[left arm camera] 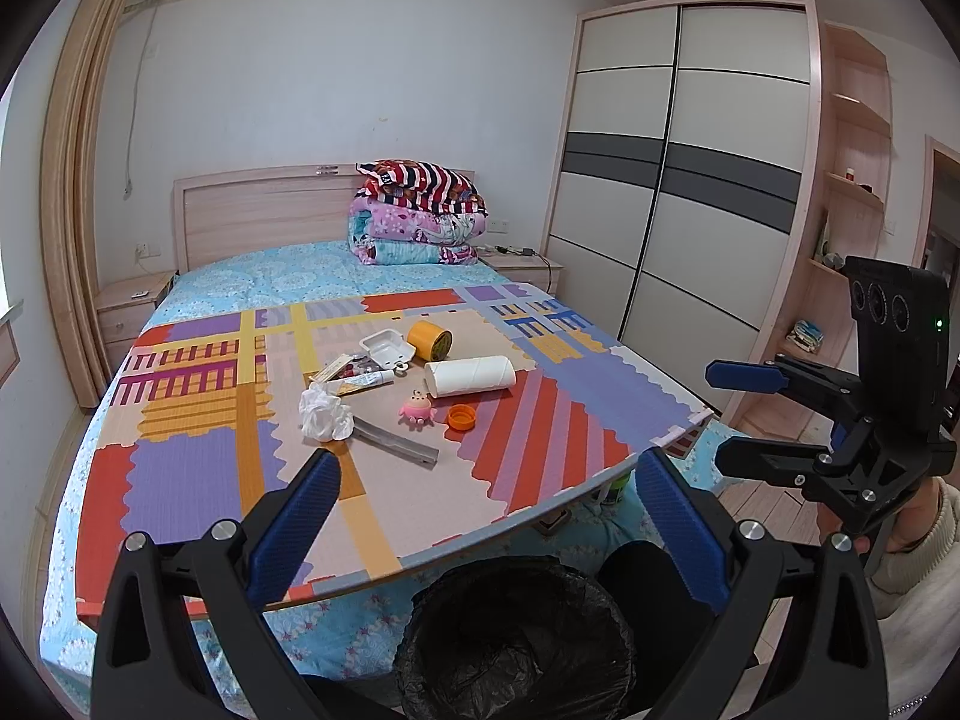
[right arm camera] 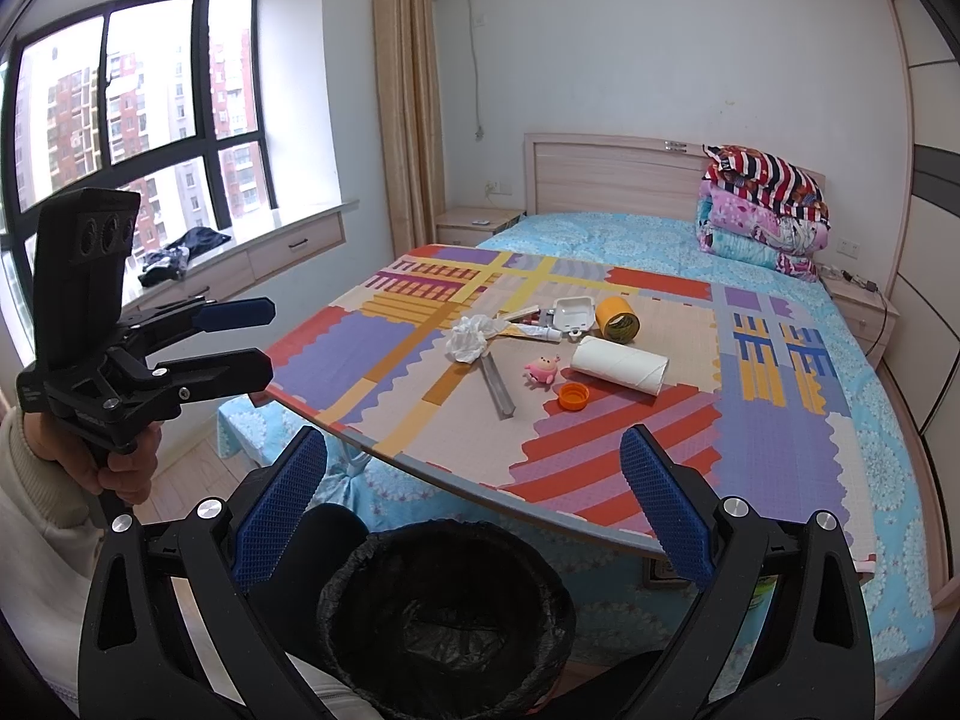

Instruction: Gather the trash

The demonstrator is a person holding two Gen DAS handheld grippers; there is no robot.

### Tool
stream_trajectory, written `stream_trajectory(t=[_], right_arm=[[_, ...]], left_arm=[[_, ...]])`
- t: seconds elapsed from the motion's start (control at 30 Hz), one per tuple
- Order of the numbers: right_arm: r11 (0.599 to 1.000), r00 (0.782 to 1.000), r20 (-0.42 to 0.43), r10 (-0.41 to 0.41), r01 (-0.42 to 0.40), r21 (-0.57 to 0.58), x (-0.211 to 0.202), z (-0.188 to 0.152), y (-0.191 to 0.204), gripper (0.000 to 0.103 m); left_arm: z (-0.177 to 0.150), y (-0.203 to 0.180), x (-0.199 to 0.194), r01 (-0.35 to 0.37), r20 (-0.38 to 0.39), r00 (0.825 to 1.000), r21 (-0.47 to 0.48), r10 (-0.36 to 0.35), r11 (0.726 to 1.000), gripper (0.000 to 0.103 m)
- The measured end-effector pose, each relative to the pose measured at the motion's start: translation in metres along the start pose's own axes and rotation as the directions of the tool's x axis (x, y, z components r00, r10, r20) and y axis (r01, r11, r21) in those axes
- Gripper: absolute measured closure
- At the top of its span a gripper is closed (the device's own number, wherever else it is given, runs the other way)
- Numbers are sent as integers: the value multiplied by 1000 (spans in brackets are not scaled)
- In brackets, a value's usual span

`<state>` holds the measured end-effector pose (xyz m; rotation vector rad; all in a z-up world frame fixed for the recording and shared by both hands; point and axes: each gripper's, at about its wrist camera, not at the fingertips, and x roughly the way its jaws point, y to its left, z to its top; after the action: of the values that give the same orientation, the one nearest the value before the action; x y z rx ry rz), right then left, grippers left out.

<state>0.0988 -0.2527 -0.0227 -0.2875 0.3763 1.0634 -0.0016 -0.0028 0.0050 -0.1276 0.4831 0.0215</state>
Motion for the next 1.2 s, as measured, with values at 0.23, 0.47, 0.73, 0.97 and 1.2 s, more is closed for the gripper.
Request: stream_trajectory(t=[0.23,0.47,0.73,0.97,1.2], right_arm=[[1000,1000,-2,-4,4,2,2,0,0,4],[1000,1000,-6,1,-1,3,15,7,-2,4],[999,999,-40,37,-36,26,49,18,-18,4],[998,996,-79,33,-29,51,82,22,-32,10],[998,992,-128,4,4,63,123,22,-48,24]], left_arm=[[0,6,5,-6,-7,1000,-9,6,1000,8],[7,22,20,-29,-14,999,-10,29,1000,8],[17,52,57,-65,-58,996,-6,65,998,8],[19,86,94,-75,-107,992,-67,68,995,9],[24,111,130,-78,-151,987,-89,64,993,17]])
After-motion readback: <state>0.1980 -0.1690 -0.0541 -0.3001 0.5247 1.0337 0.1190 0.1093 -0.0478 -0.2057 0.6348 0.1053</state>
